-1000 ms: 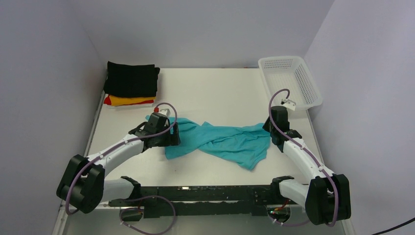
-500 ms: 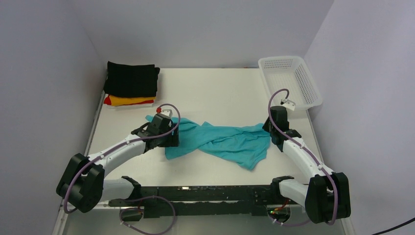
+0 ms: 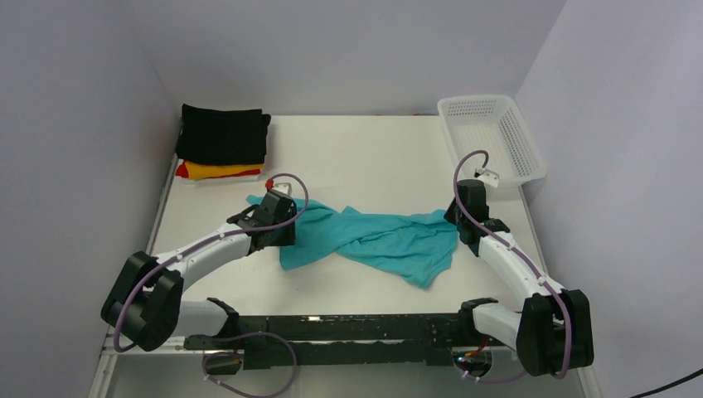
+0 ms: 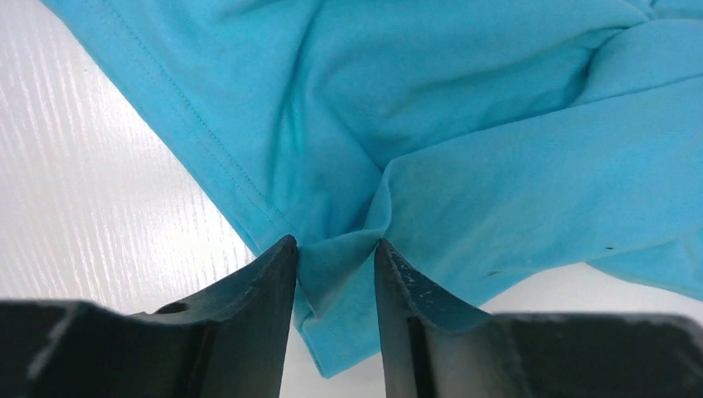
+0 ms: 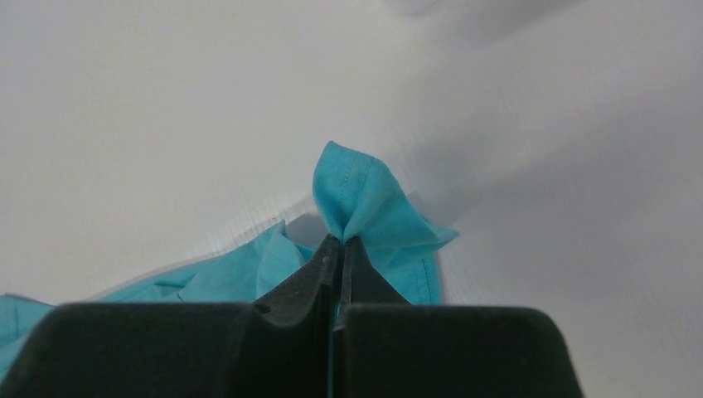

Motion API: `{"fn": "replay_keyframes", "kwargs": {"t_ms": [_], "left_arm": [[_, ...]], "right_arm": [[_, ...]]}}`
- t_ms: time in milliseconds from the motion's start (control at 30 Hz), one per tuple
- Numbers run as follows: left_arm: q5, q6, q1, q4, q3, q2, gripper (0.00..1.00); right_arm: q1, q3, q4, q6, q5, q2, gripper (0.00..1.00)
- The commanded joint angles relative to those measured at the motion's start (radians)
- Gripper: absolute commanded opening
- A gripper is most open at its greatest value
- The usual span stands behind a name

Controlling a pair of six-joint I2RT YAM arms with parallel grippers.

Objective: Fold and stack the t-shirts
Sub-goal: Flatten out the tshirt

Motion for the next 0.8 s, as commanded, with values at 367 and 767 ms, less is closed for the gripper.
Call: {"fn": "replay_keyframes", "kwargs": {"t_ms": [367,767], "left_arm": [[-0.078,-0.008,-0.016,-0.030,0.031,-0.108,0.00],[-0.208,0.043,-0.027,0.043,0.124,-0.554,0.00]], "right_arm": [[-0.007,0.045,0.008,-0.012,-0.004,-0.010,0.00],[-0.009,0.275,-0.096,-0.053,0.024,-0.226,0.00]]}}
